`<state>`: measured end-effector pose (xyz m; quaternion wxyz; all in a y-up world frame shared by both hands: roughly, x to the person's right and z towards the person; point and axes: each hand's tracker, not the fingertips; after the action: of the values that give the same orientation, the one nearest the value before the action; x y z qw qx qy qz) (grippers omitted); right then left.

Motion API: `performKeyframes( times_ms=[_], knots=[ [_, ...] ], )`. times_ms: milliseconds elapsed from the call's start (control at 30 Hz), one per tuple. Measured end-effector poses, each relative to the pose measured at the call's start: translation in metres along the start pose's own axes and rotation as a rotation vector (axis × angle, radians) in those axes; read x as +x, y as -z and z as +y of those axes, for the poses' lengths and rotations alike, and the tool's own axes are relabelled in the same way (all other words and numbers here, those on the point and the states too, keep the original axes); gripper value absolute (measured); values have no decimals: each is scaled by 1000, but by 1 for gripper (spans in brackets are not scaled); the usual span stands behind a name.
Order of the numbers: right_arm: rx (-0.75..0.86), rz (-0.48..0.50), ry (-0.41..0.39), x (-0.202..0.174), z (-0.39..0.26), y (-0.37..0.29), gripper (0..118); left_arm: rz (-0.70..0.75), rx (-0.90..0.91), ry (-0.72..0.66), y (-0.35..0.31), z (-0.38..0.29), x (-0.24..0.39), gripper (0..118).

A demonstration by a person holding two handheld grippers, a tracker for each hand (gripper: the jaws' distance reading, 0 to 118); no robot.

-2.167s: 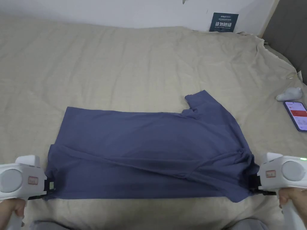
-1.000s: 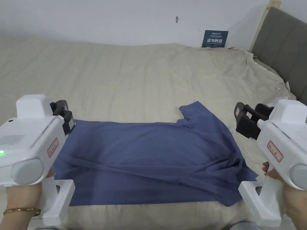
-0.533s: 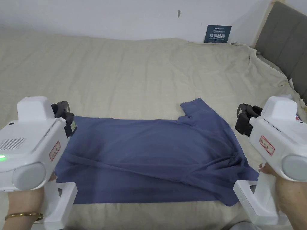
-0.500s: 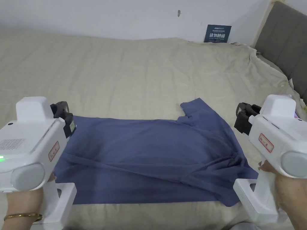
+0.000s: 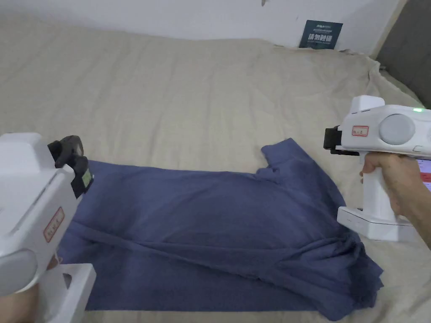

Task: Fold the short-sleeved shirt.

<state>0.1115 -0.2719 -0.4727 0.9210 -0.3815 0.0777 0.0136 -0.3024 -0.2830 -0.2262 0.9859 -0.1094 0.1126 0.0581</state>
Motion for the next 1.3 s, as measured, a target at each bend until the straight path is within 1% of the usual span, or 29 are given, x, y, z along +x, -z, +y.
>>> performKeyframes(
  times_ms=[33,67,100,133,167,200,333,400,433,467,500,533,567,600,633,667,700,733,800,867,900,933,967,1000,1033,1067,1167,1300],
  knots=[
    [-21,0,11,2,5,14,6,1,0,-1,5,0,0,0],
    [-47,-12,28,5,10,26,23,0,0,-1,9,1,0,0],
    [-84,-36,47,6,13,40,59,4,0,-2,15,1,1,0],
    [-131,-39,46,9,16,55,87,6,-2,-2,20,1,1,0],
    [-167,-28,42,12,17,68,103,7,-6,-2,25,1,1,0],
    [-210,-46,39,16,16,82,109,6,-10,-2,31,0,1,0],
    [-306,-133,26,30,9,124,108,12,-30,-2,54,-5,3,0],
    [-374,-181,43,38,2,140,108,12,-43,-10,62,-9,5,0],
    [-391,-197,49,42,-1,147,108,12,-48,-12,66,-11,6,0],
    [-383,-192,51,45,-4,152,108,10,-53,-12,69,-13,7,0],
    [-380,-194,56,49,-7,157,103,7,-60,-9,73,-16,8,0],
    [-381,-199,65,51,-10,161,94,9,-67,-4,75,-18,9,0],
    [-381,-200,74,53,-11,164,77,11,-73,-1,77,-20,10,0],
    [-382,-196,87,54,-13,166,55,10,-81,0,80,-23,10,0],
    [-384,-190,92,53,-15,165,47,9,-94,-6,83,-24,9,0],
    [-386,-193,90,53,-17,166,47,8,-99,-10,84,-26,9,0],
    [-394,-202,83,52,-20,168,17,12,-106,-11,86,-27,9,0],
    [-395,-202,80,53,-22,168,4,17,-114,-10,88,-28,9,0],
    [-401,-179,97,56,-26,167,1,8,-139,-17,91,-30,5,0],
    [-384,-180,107,56,-27,164,0,7,-170,-52,96,-29,1,1],
    [-380,-178,108,56,-26,160,0,1,-183,-74,99,-27,-2,11],
    [-374,-177,106,55,-26,158,0,5,-197,-97,102,-24,-4,24],
    [-356,-179,98,53,-25,155,0,13,-216,-120,107,-20,-7,46],
    [-341,-183,94,52,-23,151,0,26,-238,-140,113,-15,-11,79],
    [-330,-179,93,53,-21,152,0,41,-263,-149,119,-9,-14,97],
    [-320,-175,93,53,-19,149,0,65,-289,-144,126,-4,-20,106],
    [-297,-160,92,50,-14,138,0,92,-317,-64,149,16,-32,108],
    [-274,-152,92,48,-10,127,0,103,-507,-38,202,32,-63,108]
  ],
)
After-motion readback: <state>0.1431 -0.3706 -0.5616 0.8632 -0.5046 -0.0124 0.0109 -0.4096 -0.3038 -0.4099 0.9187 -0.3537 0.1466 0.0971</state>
